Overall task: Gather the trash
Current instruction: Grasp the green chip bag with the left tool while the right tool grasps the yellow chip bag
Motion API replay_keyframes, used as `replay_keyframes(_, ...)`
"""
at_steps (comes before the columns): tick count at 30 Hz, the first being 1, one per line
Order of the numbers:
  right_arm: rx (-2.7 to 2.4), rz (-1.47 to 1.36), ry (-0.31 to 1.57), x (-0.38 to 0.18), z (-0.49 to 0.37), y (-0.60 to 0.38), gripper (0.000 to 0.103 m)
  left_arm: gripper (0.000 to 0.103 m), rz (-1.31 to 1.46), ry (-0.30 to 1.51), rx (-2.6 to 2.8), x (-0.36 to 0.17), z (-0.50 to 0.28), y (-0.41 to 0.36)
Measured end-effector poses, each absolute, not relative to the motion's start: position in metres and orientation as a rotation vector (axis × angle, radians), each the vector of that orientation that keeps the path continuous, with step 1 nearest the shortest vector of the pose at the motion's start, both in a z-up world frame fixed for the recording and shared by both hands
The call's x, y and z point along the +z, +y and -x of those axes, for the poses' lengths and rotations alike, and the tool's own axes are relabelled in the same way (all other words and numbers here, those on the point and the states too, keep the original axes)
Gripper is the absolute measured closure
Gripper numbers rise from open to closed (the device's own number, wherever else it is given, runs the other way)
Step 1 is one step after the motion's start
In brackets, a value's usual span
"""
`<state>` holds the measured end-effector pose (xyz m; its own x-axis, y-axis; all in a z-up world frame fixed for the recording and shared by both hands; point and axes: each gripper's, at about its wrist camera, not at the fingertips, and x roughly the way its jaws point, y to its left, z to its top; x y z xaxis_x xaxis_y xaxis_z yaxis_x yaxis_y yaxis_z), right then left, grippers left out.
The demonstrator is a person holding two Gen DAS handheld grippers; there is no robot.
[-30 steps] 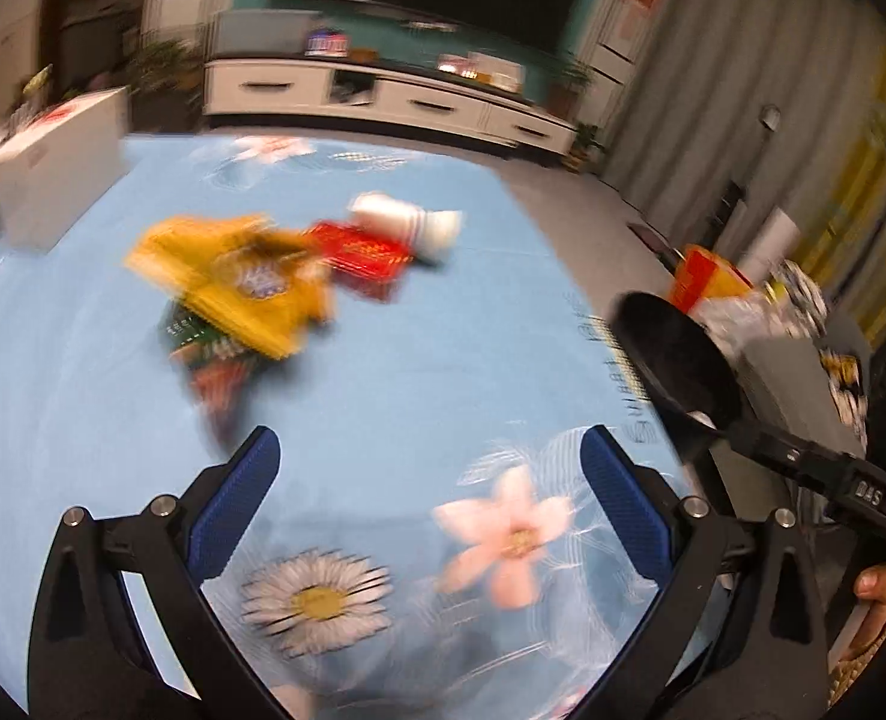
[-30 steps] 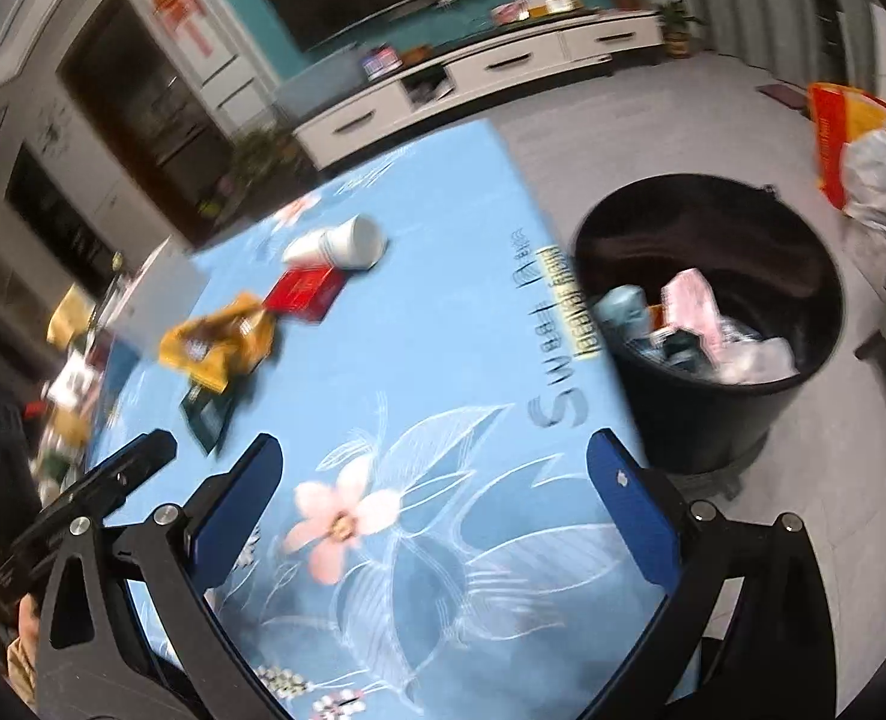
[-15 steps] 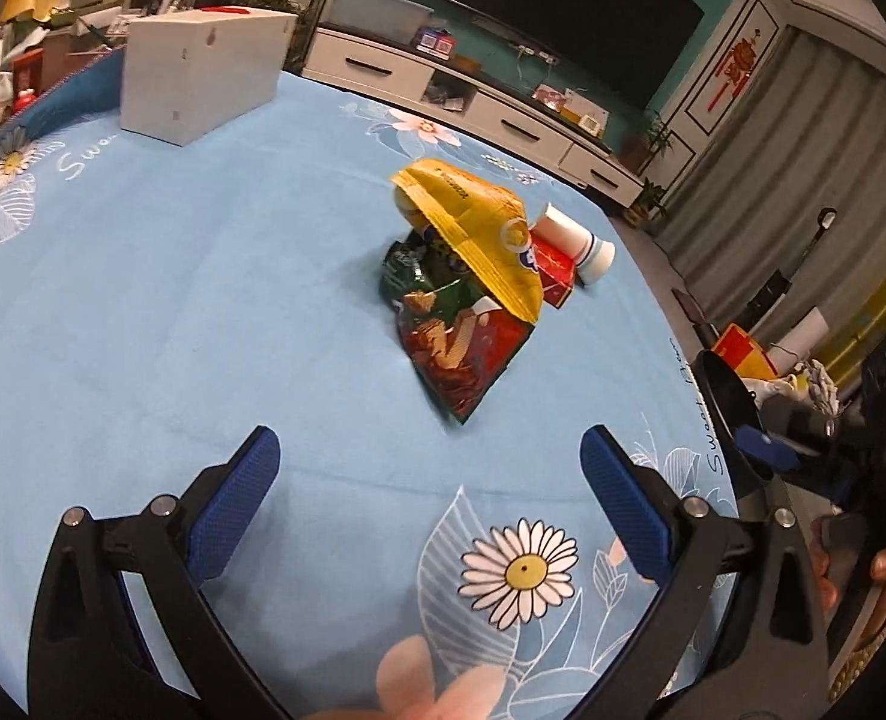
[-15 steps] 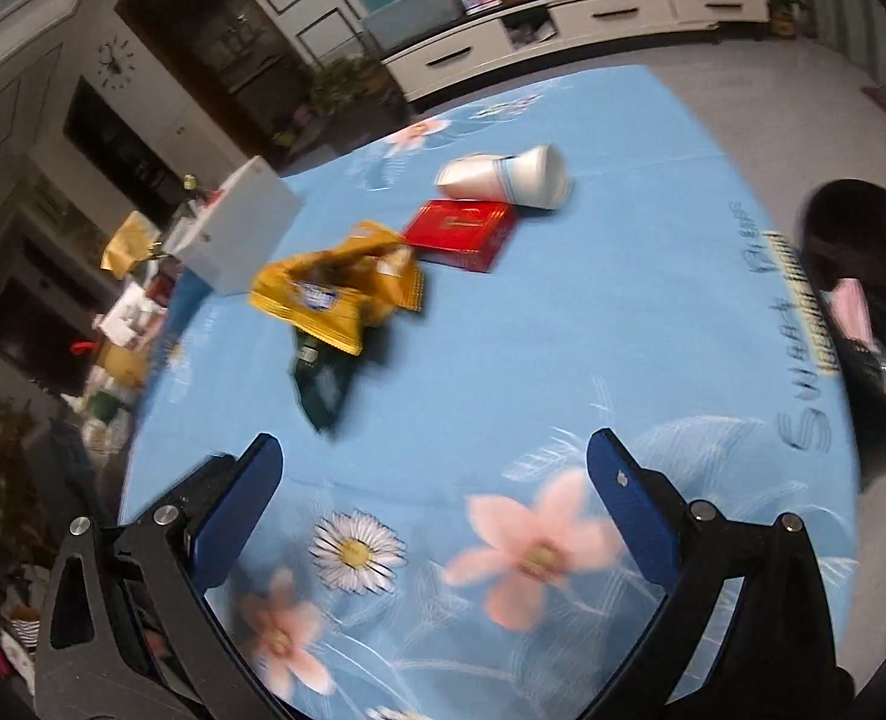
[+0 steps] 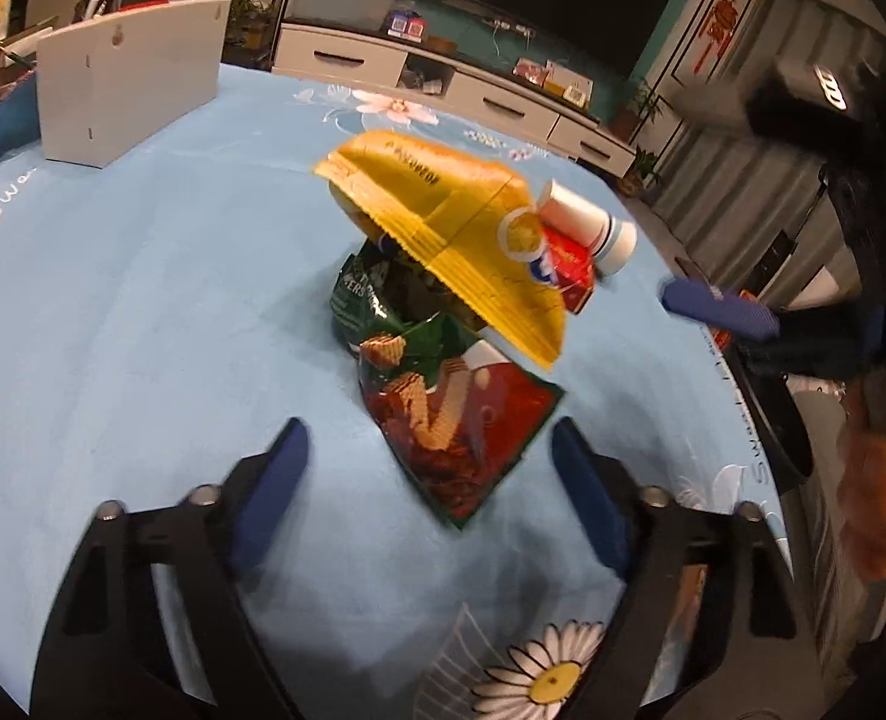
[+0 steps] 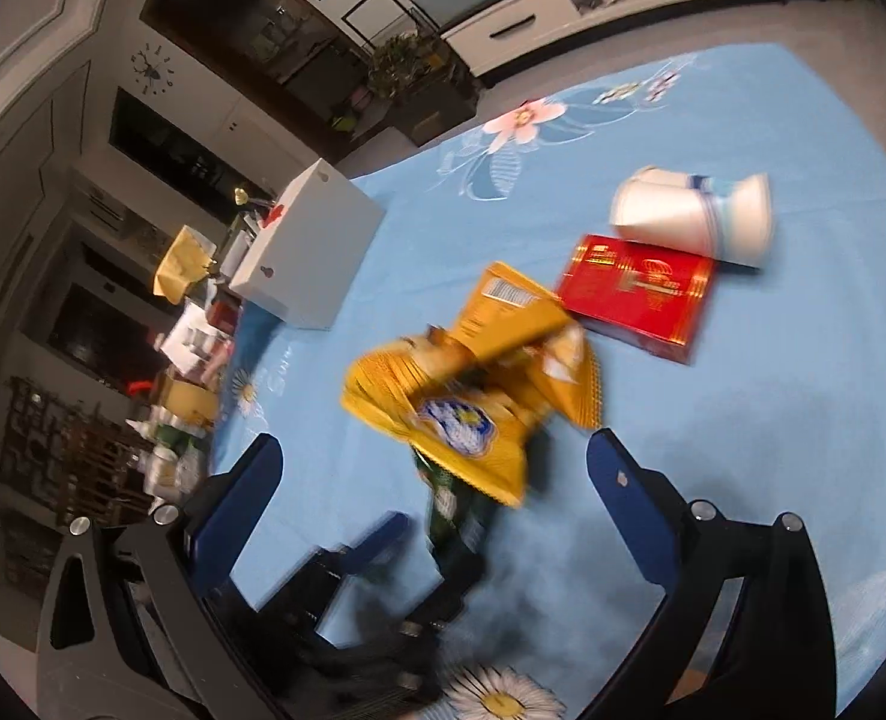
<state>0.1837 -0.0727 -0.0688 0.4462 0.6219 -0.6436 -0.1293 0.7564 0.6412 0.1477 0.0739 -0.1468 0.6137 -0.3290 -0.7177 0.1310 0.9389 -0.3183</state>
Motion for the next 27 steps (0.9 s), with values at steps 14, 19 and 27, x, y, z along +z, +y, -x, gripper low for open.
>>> replay_keyframes(14, 0.435, -0.685, 1.122, -0.102, -0.224, -0.055, 0.07, 0.066, 0.285, 0.86, -0.296, -0.153, -0.154, 0.088)
replay_keyframes(19, 0.438, -0.701, 1.066, -0.094, -0.204, -0.077, 0.079, 0.092, 0.32, 0.835, -0.309, -0.149, -0.151, 0.097)
replay_keyframes(27, 0.424, -0.595, 1.0, -0.075, -0.156, -0.109, 0.079, 0.093, 0.344, 0.82, -0.31, -0.145, -0.137, 0.101)
